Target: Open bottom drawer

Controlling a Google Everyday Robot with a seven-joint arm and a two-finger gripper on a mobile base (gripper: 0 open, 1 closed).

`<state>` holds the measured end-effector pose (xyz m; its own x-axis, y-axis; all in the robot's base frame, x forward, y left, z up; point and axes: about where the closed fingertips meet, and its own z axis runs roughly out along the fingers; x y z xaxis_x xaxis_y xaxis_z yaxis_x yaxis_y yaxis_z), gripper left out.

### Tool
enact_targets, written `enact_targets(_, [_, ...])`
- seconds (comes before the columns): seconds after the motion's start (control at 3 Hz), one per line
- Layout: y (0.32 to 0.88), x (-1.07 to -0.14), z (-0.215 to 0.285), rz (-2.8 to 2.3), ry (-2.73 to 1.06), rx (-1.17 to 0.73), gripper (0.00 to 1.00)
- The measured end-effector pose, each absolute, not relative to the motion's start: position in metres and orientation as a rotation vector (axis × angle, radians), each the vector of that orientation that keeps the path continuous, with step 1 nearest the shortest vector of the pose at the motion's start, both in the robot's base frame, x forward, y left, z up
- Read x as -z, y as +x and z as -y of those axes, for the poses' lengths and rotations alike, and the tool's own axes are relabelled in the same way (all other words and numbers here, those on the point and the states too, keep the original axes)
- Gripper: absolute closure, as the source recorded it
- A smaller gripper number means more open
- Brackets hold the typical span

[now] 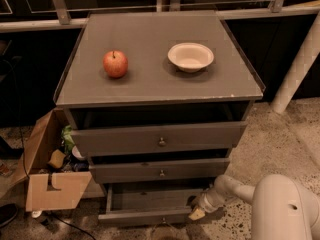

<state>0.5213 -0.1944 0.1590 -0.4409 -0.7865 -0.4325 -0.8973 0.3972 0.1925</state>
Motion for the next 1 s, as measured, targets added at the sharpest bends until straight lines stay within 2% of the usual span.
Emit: enact_targets(1.0, [0.506, -0.159, 0.198, -2.417, -1.456, -0.614, 1.0])
